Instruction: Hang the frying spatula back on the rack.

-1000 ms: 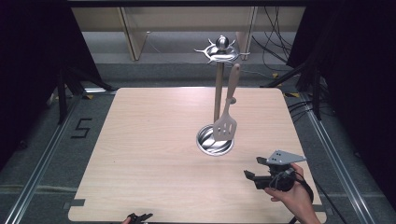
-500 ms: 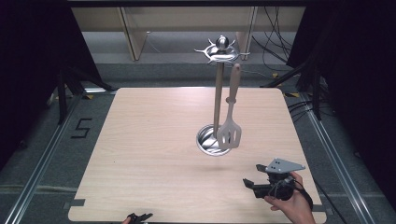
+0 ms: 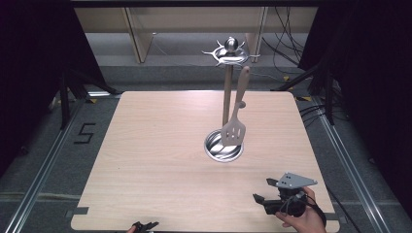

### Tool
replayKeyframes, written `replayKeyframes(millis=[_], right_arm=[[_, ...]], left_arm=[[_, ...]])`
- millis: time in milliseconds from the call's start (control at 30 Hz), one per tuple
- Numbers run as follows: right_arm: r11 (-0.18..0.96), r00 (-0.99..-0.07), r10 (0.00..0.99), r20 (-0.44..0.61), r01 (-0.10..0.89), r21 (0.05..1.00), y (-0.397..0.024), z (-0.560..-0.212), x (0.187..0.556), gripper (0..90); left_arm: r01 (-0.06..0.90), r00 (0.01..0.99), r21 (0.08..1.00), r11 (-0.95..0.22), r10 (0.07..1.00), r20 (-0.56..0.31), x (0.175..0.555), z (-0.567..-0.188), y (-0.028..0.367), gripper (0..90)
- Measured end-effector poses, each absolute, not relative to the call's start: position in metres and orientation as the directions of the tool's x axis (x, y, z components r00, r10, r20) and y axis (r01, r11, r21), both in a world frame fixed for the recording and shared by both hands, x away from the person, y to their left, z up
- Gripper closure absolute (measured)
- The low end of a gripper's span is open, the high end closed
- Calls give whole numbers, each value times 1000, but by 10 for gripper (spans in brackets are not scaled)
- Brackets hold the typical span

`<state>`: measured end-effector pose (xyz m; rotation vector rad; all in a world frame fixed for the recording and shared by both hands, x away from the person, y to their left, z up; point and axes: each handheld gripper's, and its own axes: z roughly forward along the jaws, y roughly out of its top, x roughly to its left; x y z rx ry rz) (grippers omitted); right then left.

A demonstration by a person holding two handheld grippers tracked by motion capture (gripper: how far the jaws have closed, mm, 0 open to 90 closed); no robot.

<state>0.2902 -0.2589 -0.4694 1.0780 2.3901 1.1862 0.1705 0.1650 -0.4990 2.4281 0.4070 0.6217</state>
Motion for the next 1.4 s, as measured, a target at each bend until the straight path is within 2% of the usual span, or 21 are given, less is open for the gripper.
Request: replayKeyframes(millis=[167,433,500,833,867,900,933,1033,1067,1100,1400], right_arm=[[414,-698,714,60,489,768,-263,-473,287,253],[422,-695,716,60,500,756,-268,-479,275,253],[411,-691,717,87,521,748,-269,-480,272,253],[448,-699,714,40,500,742,-277,-484,267,253],[424,-680,731,63,525,738,-275,-484,264,253],[442,-692,721,35,499,745,-278,-484,265,253],[426,-679,732,59,523,738,-277,-484,263,253],[444,-695,718,38,499,745,-280,-485,264,254],[422,-673,737,58,526,738,-279,-485,262,254],[439,-686,727,35,504,744,-281,-486,264,254],[425,-674,737,50,520,741,-282,-486,262,255]], left_arm=[[142,845,612,-778,417,334,171,-499,165,170],[141,845,612,-778,417,335,170,-499,165,170],[140,849,613,-777,413,329,170,-499,165,170],[137,851,609,-781,407,331,170,-499,164,170],[136,851,609,-781,407,332,170,-499,164,170],[136,851,609,-781,407,332,170,-499,164,170],[137,851,609,-781,407,331,170,-499,164,170],[136,851,608,-782,407,332,170,-499,164,170],[137,851,608,-782,407,332,170,-499,164,170],[136,851,608,-782,407,332,170,-499,164,170],[136,851,608,-782,406,333,170,-499,164,170]])
